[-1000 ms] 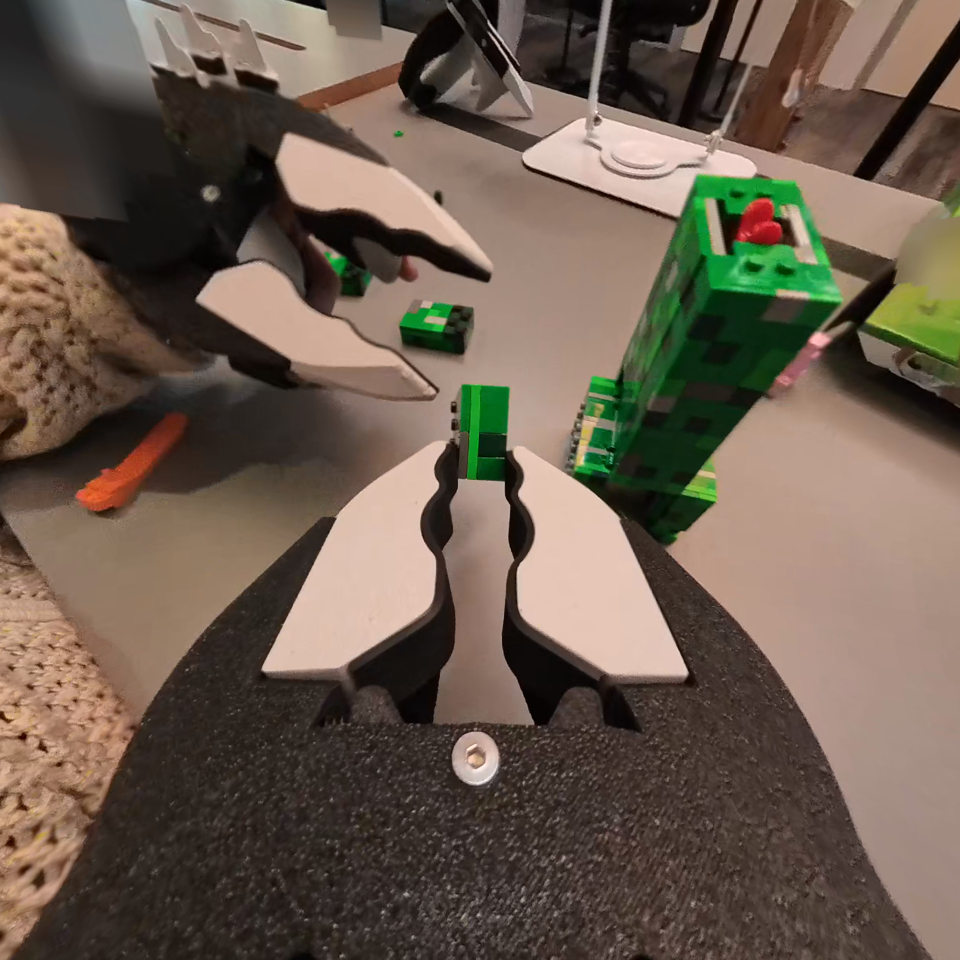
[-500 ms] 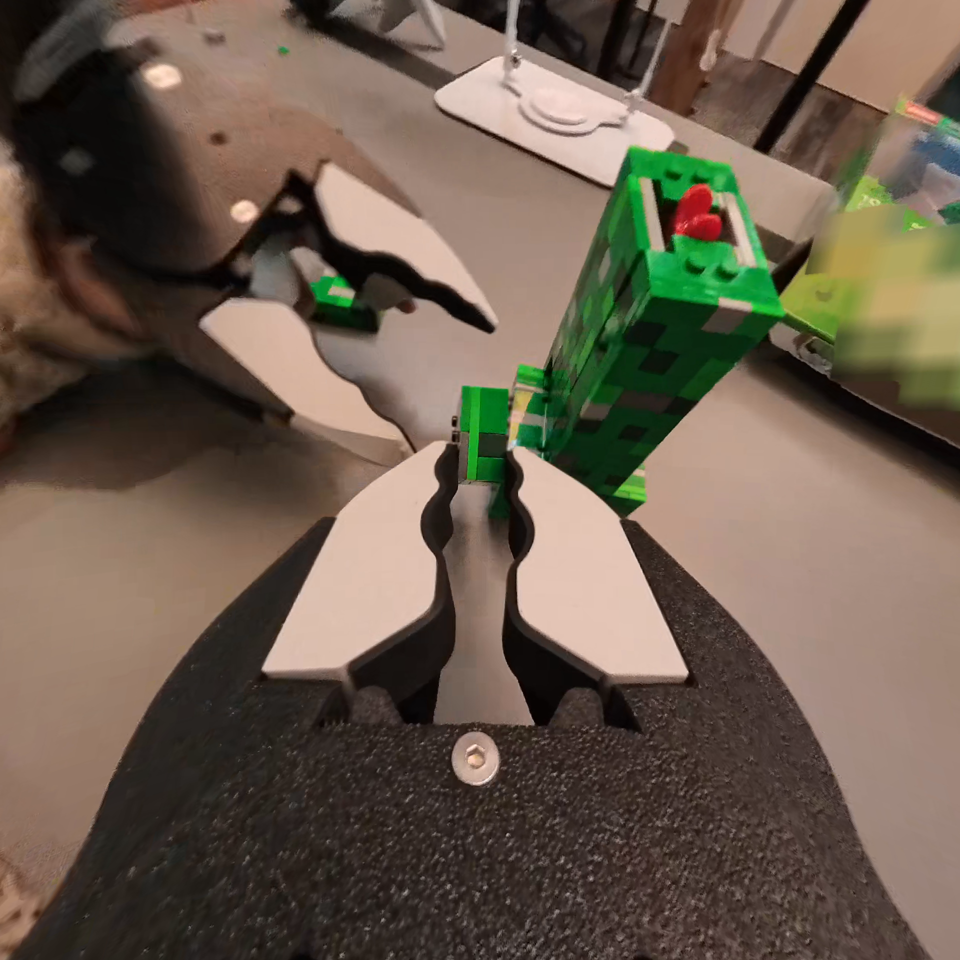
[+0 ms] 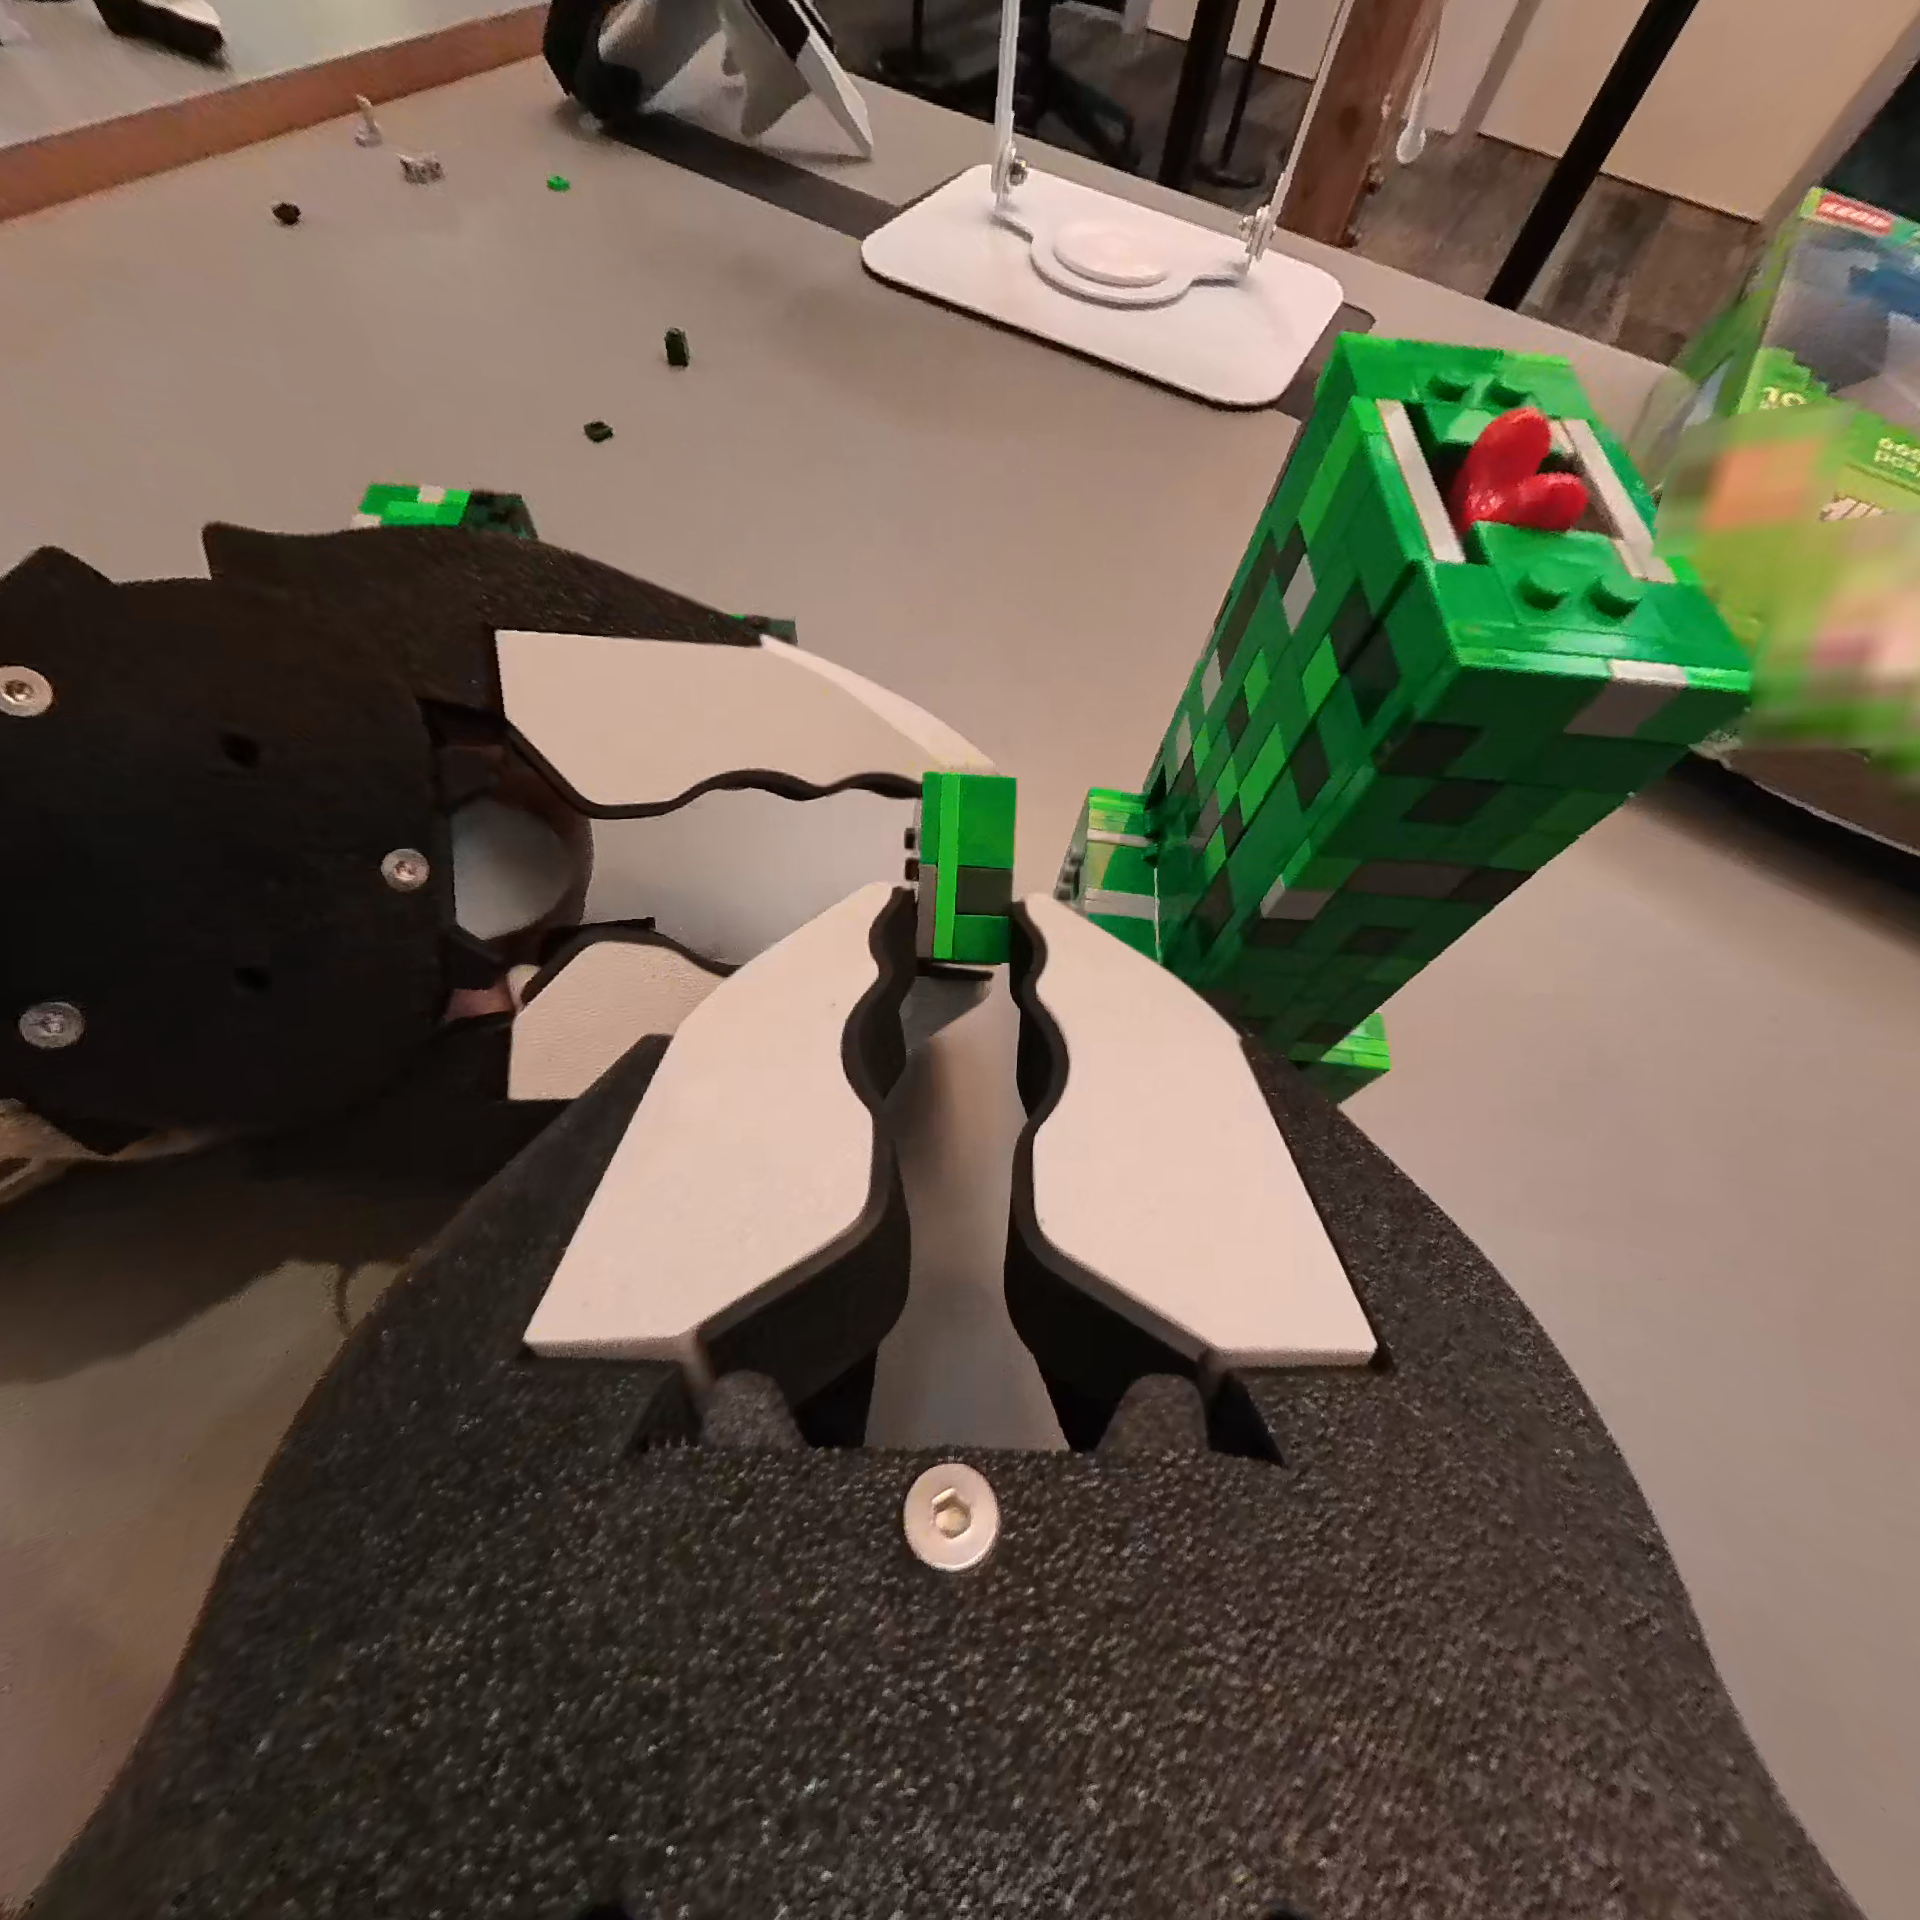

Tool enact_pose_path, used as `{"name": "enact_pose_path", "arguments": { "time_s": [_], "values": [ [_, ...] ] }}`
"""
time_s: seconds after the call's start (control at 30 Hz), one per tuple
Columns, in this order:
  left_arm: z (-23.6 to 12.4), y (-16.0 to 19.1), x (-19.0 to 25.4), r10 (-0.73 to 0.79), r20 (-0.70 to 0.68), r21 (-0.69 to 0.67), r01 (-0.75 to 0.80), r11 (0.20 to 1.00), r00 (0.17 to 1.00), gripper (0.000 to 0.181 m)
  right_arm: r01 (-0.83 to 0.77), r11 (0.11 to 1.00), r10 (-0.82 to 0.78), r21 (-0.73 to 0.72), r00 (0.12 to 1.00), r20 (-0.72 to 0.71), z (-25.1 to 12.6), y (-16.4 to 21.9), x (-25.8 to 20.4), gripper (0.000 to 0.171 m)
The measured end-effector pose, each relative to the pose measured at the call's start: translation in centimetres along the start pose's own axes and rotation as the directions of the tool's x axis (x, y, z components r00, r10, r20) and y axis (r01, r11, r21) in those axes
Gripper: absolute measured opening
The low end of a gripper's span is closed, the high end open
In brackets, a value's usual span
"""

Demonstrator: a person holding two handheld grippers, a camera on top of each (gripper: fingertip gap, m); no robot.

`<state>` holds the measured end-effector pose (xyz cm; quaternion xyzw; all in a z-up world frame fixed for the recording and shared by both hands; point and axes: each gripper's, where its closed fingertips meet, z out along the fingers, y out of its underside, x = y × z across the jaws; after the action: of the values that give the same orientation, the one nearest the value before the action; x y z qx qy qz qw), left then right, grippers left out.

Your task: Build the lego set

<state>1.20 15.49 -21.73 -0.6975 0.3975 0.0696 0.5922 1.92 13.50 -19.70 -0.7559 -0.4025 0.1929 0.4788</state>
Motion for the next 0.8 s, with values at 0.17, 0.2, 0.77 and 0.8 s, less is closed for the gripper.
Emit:
{"name": "enact_pose_path", "arguments": {
  "time_s": [0.17, 0.2, 0.77, 0.8],
  "values": [
    [0.1, -0.2, -0.7, -0.050, -0.017, 0.039, 0.050, 0.998, 0.999, 0.037, -0.025, 0.991, 0.020, 0.132, 0.999, 0.035, -0.5, -1.2, -0.4, 0.029],
    [0.0, -0.5, -0.9, -0.071, -0.029, 0.070, 0.073, 0.995, 0.997, 0.037, -0.014, 0.982, 0.007, 0.190, 0.999, 0.042, -1.2, -1.8, -0.5, 0.032],
    [-8.3, -6.3, -7.4, -0.215, -0.608, 0.519, 0.588, 0.620, 0.764, 0.037, 0.133, 0.933, -0.338, 0.334, 0.639, 0.691, -7.0, 0.9, -11.1, 0.000],
    [-8.8, -6.2, -7.9, -0.209, -0.597, 0.519, 0.571, 0.636, 0.775, 0.036, 0.176, 0.938, -0.345, 0.300, 0.581, 0.737, -6.8, 1.7, -12.9, 0.000]
  ]
}}
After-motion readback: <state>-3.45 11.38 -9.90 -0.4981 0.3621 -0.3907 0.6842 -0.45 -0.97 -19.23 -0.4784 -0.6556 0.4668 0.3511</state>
